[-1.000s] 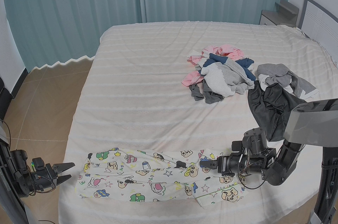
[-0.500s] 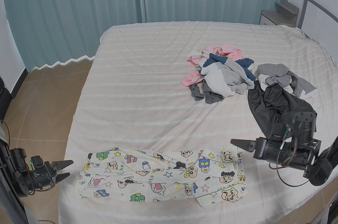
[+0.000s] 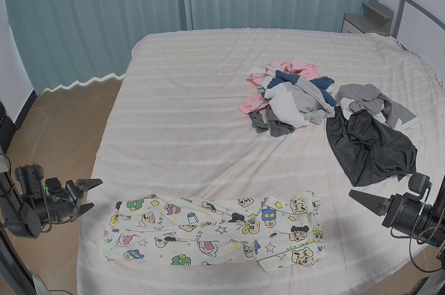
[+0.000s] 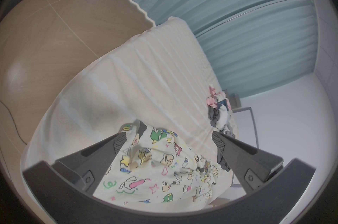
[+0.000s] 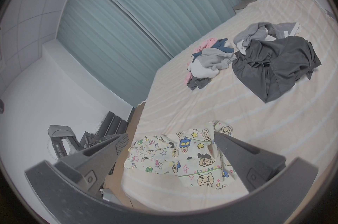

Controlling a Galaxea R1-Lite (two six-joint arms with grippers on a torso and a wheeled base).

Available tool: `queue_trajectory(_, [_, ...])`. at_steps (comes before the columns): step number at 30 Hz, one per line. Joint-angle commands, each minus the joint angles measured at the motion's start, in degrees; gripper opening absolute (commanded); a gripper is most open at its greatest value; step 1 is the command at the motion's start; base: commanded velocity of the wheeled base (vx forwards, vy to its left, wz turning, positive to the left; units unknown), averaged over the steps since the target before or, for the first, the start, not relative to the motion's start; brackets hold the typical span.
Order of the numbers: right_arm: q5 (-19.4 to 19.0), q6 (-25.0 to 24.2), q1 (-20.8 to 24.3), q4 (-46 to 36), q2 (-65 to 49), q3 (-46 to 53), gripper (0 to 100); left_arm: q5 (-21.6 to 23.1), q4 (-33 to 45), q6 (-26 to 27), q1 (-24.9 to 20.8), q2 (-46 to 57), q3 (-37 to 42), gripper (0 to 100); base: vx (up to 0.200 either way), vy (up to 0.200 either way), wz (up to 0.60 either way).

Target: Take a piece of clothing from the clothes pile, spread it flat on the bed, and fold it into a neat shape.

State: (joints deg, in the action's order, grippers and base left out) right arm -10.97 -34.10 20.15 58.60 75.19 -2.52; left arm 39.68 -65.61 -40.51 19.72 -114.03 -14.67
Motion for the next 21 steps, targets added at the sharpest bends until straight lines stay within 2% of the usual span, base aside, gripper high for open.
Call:
queue_trajectory(1, [-2.5,-0.8,-0.1,-2.9,-10.5,1.6,100,-18.9,41.4,-3.3,-13.7,1.6,-31.9,100,0.0,0.0,0.0])
queue_trajectory(2, [-3.0,-0.7,-0.1,-2.9,-10.4,1.2,100,-19.6,48.0,-3.1,-14.8,0.9,-35.7,100,0.0,0.0,0.0])
queue_trajectory(5, [-4.4,-0.7,0.0,-3.0,-10.2,1.1,100,-19.6,54.7,1.4,-16.0,-2.4,-39.6,100,0.0,0.0,0.0])
queue_trajectory(13, [-4.5,-0.4,0.0,-3.0,-10.5,1.3,100,-20.3,55.2,2.9,-18.4,-9.5,-41.8,100,0.0,0.0,0.0])
queue_trajectory(21, [-4.5,-0.4,0.0,-3.0,-10.5,1.3,100,-20.8,54.8,3.6,-18.8,-12.5,-42.4,100,0.0,0.0,0.0])
